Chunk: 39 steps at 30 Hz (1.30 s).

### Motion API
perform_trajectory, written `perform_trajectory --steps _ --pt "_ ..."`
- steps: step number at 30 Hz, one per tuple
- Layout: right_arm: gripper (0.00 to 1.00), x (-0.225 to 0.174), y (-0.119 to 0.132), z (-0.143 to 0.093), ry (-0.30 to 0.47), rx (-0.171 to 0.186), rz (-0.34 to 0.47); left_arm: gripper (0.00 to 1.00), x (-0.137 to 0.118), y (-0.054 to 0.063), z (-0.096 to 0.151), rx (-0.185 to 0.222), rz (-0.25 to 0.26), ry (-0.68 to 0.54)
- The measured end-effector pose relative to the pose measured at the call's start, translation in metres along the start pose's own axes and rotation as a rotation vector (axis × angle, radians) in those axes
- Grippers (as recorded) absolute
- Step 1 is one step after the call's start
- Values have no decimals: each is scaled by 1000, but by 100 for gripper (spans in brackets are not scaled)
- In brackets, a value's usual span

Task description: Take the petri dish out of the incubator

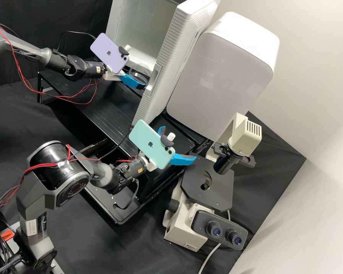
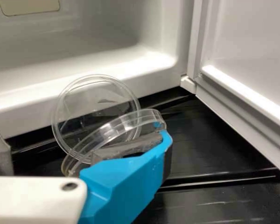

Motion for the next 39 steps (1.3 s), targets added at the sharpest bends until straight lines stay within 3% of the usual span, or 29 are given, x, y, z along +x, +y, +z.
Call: perform_trajectory --steps 7,11,12,39 --pt "100 0 0 0 0 0 0 100 2 3 4 -3 0 -24" --pt "100 0 0 0 0 0 0 100 6 8 4 21 14 -27" --pt "100 0 0 0 0 0 0 0 7 9 2 24 17 -24" --pt "100 0 0 0 0 0 0 0 8 8 0 18 2 -37"
